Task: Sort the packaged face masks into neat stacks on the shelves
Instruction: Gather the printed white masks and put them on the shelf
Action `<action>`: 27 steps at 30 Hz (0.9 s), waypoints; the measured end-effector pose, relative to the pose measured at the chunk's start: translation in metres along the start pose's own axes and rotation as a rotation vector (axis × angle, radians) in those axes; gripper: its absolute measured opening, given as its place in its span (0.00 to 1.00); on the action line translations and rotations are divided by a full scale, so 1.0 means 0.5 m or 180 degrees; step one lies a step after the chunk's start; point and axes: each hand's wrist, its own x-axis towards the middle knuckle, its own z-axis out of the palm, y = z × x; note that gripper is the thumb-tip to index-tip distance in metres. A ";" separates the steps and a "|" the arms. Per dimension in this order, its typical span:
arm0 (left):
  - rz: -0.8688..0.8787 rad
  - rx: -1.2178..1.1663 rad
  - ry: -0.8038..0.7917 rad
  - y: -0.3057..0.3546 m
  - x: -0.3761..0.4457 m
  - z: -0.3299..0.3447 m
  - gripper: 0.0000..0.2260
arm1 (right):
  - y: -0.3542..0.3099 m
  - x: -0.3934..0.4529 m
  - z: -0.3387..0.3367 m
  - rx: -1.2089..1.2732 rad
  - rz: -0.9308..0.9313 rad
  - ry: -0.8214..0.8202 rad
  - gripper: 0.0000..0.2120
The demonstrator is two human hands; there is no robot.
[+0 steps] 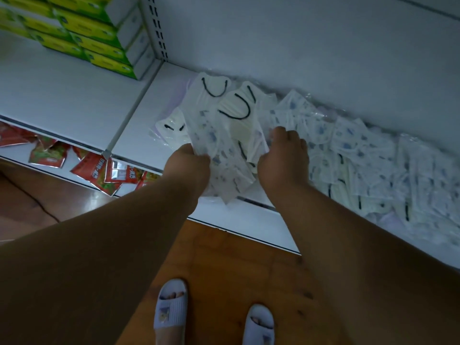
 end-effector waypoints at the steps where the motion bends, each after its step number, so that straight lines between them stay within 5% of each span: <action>1: 0.0027 0.0065 0.0018 -0.003 0.000 0.004 0.12 | 0.002 -0.003 0.000 0.0274 -0.0059 0.0118 0.19; 4: 0.0050 0.0091 0.0010 0.001 -0.004 0.013 0.11 | -0.010 -0.038 0.002 0.1244 -0.0176 0.0145 0.11; 8: 0.0040 0.0157 -0.0158 0.015 -0.013 0.023 0.18 | -0.045 -0.089 0.000 0.2198 -0.0456 -0.0512 0.08; 12: -0.0002 0.0024 0.0039 0.000 -0.003 0.025 0.07 | -0.073 -0.075 -0.017 0.3497 0.0629 -0.0461 0.13; 15: -0.0041 -0.0083 0.0000 -0.011 0.002 0.024 0.10 | -0.047 -0.055 -0.015 0.1884 0.0539 0.0090 0.14; 17: -0.0048 -0.0143 -0.0042 -0.014 0.001 0.025 0.11 | -0.024 -0.049 -0.002 0.0656 0.0214 -0.0015 0.17; 19: -0.0018 -0.0098 -0.0130 -0.015 -0.002 0.029 0.09 | -0.021 -0.051 0.013 0.0660 0.0111 -0.0245 0.18; 23: 0.0044 0.0008 -0.0011 -0.019 0.004 0.033 0.06 | -0.037 -0.077 0.026 0.1932 -0.0430 -0.0454 0.17; 27: -0.0027 -0.0033 0.0235 -0.020 0.014 0.017 0.07 | -0.019 -0.050 0.015 0.1169 -0.0375 0.0398 0.16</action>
